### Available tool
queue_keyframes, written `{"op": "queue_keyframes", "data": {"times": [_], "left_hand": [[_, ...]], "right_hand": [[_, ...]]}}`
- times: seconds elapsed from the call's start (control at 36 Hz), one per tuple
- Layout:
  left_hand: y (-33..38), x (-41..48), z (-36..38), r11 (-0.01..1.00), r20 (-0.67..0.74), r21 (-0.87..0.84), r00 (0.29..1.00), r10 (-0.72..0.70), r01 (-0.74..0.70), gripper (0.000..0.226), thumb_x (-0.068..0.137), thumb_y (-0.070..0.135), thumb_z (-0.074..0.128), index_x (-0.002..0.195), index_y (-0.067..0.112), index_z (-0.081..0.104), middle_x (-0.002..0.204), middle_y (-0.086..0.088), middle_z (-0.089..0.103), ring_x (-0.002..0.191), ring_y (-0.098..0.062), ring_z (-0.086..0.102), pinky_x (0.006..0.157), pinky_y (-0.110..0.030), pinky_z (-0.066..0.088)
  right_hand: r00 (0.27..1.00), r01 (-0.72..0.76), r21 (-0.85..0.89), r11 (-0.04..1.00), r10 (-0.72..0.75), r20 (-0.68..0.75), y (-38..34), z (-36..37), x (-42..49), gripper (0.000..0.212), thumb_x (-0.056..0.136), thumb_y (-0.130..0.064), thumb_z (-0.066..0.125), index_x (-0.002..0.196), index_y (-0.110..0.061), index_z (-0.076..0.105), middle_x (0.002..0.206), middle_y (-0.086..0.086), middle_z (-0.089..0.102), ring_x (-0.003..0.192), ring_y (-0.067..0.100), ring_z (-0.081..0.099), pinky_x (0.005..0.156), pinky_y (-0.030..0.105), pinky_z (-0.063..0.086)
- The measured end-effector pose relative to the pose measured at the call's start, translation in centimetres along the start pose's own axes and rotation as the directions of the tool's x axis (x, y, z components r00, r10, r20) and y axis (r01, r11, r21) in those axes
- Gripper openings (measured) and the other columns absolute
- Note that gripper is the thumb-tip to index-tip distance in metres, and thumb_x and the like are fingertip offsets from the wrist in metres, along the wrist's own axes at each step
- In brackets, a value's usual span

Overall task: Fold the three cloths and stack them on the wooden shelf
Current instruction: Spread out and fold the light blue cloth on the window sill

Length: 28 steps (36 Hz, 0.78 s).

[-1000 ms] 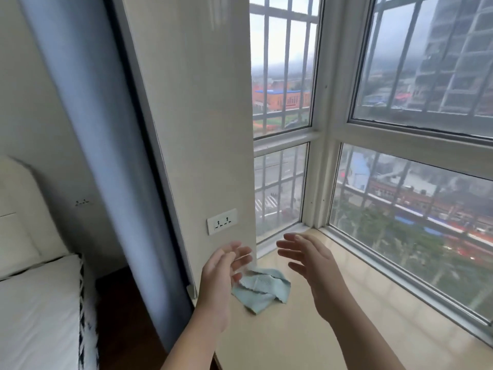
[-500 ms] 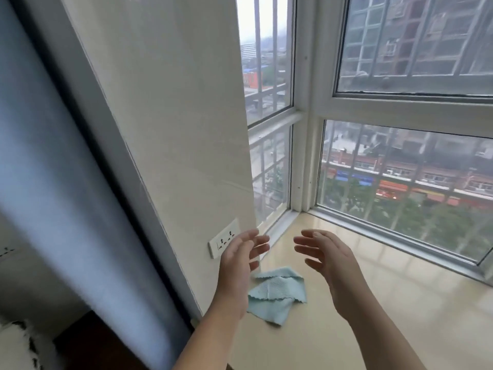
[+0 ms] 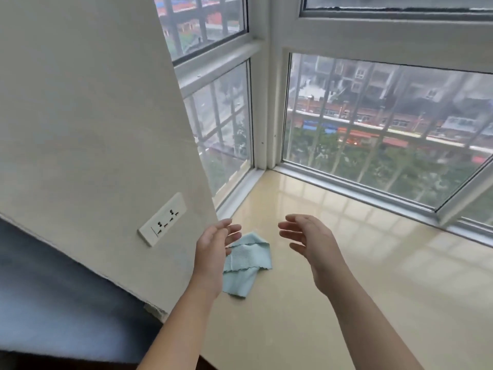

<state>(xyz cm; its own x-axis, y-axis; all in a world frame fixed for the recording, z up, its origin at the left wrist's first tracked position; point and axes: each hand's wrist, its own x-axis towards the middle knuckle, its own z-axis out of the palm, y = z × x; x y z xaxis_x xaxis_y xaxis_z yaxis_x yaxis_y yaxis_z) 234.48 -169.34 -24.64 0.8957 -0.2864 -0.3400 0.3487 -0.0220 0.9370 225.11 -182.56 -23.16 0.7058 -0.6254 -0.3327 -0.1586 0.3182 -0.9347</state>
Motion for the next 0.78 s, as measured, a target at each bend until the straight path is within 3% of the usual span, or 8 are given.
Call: {"op": "queue_keyframes", "data": {"times": [0.17, 0.31, 0.39, 0.47, 0.56, 0.64, 0.72, 0.78], "left_hand": [[-4.8, 6.2, 0.6, 0.973, -0.023, 0.211, 0.996, -0.088, 0.091, 0.023, 0.093, 0.006, 0.040, 0.103, 0.016, 0.058, 0.095, 0.004, 0.067, 0.086, -0.009, 0.062, 0.068, -0.022, 0.043], [-9.5, 12.8, 0.3, 0.895, 0.038, 0.433, 0.990, -0.134, 0.104, 0.020, 0.092, 0.011, 0.047, 0.108, 0.015, 0.057, 0.100, 0.001, 0.065, 0.099, -0.017, 0.060, 0.088, -0.029, 0.047], [-12.6, 16.1, -0.4, 0.796, 0.060, 0.600, 0.987, -0.147, 0.082, 0.023, 0.092, 0.015, 0.050, 0.113, 0.017, 0.058, 0.112, 0.001, 0.061, 0.102, -0.015, 0.055, 0.077, -0.024, 0.043], [-15.5, 18.6, -1.5, 0.621, 0.114, 0.784, 0.979, -0.169, 0.016, 0.031, 0.091, 0.011, 0.047, 0.121, 0.014, 0.056, 0.117, -0.001, 0.059, 0.108, -0.017, 0.054, 0.082, -0.022, 0.039], [-18.1, 20.3, -2.7, 0.341, 0.226, 0.928, 0.955, -0.193, -0.151, 0.038, 0.089, 0.014, 0.049, 0.128, 0.014, 0.051, 0.127, -0.004, 0.055, 0.112, -0.022, 0.053, 0.089, -0.030, 0.043], [-20.2, 21.5, -3.3, 0.032, 0.352, 0.935, 0.914, -0.202, -0.353, 0.039, 0.091, 0.023, 0.050, 0.129, 0.015, 0.046, 0.129, -0.003, 0.048, 0.118, -0.022, 0.047, 0.091, -0.034, 0.041], [-22.1, 22.4, -3.5, -0.139, 0.425, 0.877, 0.878, -0.222, -0.460, 0.036, 0.091, 0.028, 0.050, 0.123, 0.014, 0.047, 0.127, -0.005, 0.047, 0.117, -0.023, 0.045, 0.089, -0.034, 0.039], [-23.1, 22.7, -3.7, -0.220, 0.443, 0.840, 0.860, -0.251, -0.497, 0.030, 0.090, 0.026, 0.049, 0.117, 0.014, 0.047, 0.125, -0.006, 0.045, 0.116, -0.025, 0.045, 0.086, -0.033, 0.038]], "right_hand": [[0.989, -0.146, -0.050, 0.988, 0.146, -0.021, 4.1, 0.3, 5.5, 0.019, 0.096, -0.017, 0.042, 0.091, -0.016, 0.060, 0.095, 0.005, 0.067, 0.085, 0.017, 0.061, 0.071, 0.026, 0.044], [0.972, -0.226, -0.118, 0.967, 0.216, -0.091, 8.1, 1.0, 12.3, 0.013, 0.093, -0.017, 0.046, 0.099, -0.012, 0.057, 0.096, 0.007, 0.064, 0.082, 0.018, 0.059, 0.066, 0.026, 0.041], [0.963, -0.262, -0.182, 0.948, 0.243, -0.119, 11.3, 1.2, 15.6, 0.014, 0.093, -0.018, 0.046, 0.101, -0.011, 0.055, 0.098, 0.008, 0.063, 0.079, 0.018, 0.057, 0.063, 0.024, 0.040], [0.960, -0.278, -0.333, 0.901, 0.248, -0.129, 15.3, 1.8, 17.9, 0.010, 0.092, -0.018, 0.046, 0.091, -0.015, 0.055, 0.099, 0.008, 0.063, 0.087, 0.022, 0.058, 0.066, 0.028, 0.040], [0.979, -0.202, -0.558, 0.805, 0.189, -0.083, 19.0, 2.6, 18.7, 0.016, 0.090, -0.013, 0.045, 0.099, -0.014, 0.058, 0.101, 0.005, 0.060, 0.098, 0.024, 0.057, 0.075, 0.030, 0.041], [0.995, 0.004, -0.828, 0.560, 0.083, 0.061, 22.3, 3.3, 19.2, 0.028, 0.091, -0.010, 0.043, 0.116, -0.010, 0.056, 0.114, 0.004, 0.056, 0.107, 0.021, 0.052, 0.084, 0.030, 0.042], [0.969, 0.215, -0.920, 0.328, 0.049, 0.243, 25.3, 4.0, 19.7, 0.032, 0.088, -0.009, 0.046, 0.119, -0.009, 0.053, 0.119, 0.008, 0.052, 0.112, 0.026, 0.047, 0.085, 0.034, 0.041], [0.951, 0.282, -0.925, 0.255, 0.056, 0.305, 26.5, 4.4, 19.9, 0.033, 0.084, -0.007, 0.049, 0.117, -0.006, 0.054, 0.114, 0.012, 0.052, 0.107, 0.031, 0.048, 0.080, 0.037, 0.041]]}}
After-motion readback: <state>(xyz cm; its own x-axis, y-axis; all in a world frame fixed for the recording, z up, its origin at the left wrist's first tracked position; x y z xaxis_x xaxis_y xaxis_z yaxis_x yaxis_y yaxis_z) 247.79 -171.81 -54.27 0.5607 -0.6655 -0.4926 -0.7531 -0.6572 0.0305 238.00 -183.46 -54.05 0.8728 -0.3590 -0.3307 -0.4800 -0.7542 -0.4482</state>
